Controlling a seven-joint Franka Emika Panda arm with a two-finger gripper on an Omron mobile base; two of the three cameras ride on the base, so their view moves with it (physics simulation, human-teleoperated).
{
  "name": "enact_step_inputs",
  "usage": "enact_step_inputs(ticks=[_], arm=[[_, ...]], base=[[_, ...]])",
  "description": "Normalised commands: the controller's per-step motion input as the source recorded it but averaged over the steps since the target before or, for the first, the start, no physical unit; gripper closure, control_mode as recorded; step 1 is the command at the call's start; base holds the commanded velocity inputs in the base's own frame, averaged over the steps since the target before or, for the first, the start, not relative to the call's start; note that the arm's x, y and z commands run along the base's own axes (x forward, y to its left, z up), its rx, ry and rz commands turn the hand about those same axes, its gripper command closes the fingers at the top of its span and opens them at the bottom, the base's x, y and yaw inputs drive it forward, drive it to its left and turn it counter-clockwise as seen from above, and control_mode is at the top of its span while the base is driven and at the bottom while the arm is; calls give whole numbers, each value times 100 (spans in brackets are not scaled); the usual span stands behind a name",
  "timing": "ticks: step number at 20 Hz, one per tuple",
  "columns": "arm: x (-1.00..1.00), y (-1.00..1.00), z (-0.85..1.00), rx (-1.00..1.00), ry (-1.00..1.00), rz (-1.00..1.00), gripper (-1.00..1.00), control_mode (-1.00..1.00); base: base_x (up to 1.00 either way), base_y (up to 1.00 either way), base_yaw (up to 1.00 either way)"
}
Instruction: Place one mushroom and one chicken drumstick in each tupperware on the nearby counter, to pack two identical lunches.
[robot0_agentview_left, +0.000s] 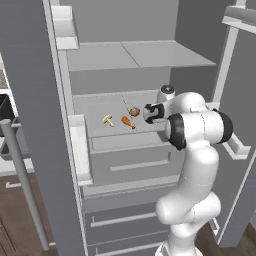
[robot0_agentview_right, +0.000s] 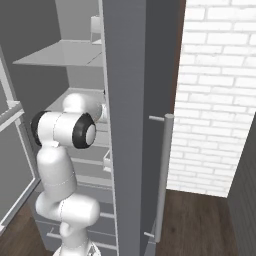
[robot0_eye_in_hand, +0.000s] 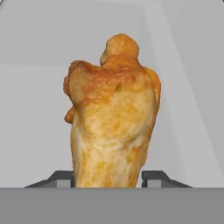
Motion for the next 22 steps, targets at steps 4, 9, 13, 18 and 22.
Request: enact_step_inputs(ticks=[4, 9, 13, 18, 22], arm=[[-43, 11, 14, 0, -2, -2, 100, -100], [-93, 45, 91, 0, -21, -2, 100, -100], [-100, 32, 100, 0, -11, 0, 100, -100], [-100, 14, 100, 0, -7, 0, 100, -100], [-100, 21, 96, 0, -10, 0, 100, -100]], base=[[0, 0, 0], [0, 0, 0], [0, 0, 0], [0, 0, 0], [0, 0, 0]])
